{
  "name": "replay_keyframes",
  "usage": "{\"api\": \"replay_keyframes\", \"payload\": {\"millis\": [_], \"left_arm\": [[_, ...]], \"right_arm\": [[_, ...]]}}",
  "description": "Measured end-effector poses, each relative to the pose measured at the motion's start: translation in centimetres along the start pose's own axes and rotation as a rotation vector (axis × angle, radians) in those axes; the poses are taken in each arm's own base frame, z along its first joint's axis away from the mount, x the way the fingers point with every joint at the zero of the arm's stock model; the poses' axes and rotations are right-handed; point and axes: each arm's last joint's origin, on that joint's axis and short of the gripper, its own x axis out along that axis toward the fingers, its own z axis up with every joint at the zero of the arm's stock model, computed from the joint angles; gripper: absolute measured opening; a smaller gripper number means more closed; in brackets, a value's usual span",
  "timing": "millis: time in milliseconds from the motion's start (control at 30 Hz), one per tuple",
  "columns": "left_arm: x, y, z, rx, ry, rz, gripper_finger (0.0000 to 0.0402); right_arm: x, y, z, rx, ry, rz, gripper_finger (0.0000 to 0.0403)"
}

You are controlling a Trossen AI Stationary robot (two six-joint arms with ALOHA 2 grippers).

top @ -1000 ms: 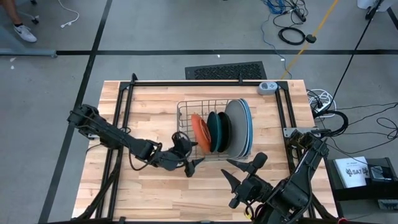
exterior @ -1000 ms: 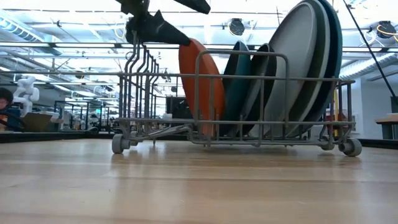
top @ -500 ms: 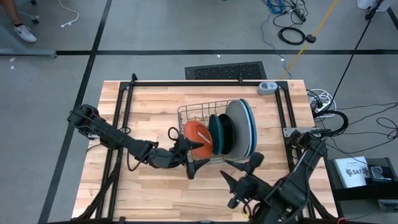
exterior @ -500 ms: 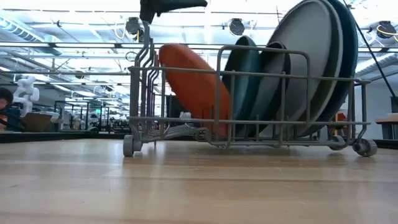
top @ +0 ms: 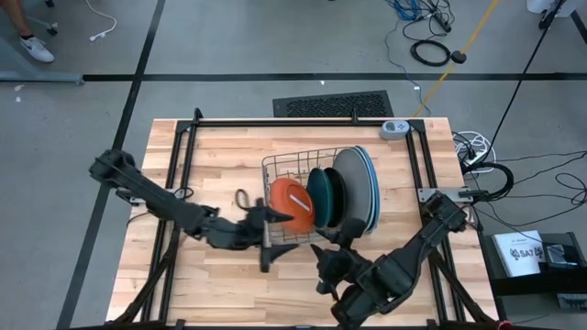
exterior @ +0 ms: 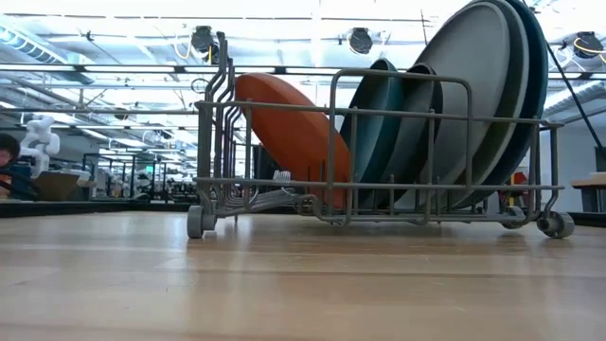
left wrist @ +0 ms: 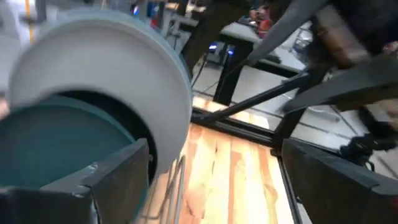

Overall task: Sort dishes
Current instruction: Return to Home Position

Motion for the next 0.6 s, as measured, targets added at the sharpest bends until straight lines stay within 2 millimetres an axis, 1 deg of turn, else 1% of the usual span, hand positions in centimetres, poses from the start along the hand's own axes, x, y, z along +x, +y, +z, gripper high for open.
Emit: {"api": "replay_keyframes", "payload": {"millis": [100,167,233,300,367,533,567,600], "left_arm": [[-2.6,-0.4,1.7,0.101,-0.019,0.022,0.0351],[-4.4,-0.6,2.5,0.165,-0.027,0.067,0.0329],[-6.1,-0.8,2.9,0.214,-0.025,0.111,0.0297],[-7.6,-1.0,3.1,0.243,-0.015,0.136,0.0255],[-8.8,-1.2,2.9,0.274,0.007,0.14,0.0203],[-11.0,-2.6,1.7,0.357,0.032,0.151,0.0053],[-11.4,-2.9,1.5,0.368,0.028,0.157,0.0028],[-11.9,-3.1,1.3,0.382,0.023,0.169,0.0014]], "right_arm": [[-0.3,0.0,-0.2,-0.02,0.002,-0.002,0.0169],[-0.6,0.1,-0.3,-0.027,-0.006,-0.009,0.0169],[-0.8,0.1,-0.4,-0.034,-0.029,-0.027,0.0169],[-1.1,0.1,-0.4,-0.042,-0.052,-0.046,0.0169],[-1.3,0.2,-0.5,-0.046,-0.067,-0.056,0.0169],[-1.5,0.2,-0.5,-0.027,-0.075,-0.057,0.0169],[-1.4,0.2,-0.5,-0.019,-0.072,-0.058,0.0169],[-1.2,0.1,-0.4,-0.011,-0.07,-0.061,0.0169]]}}
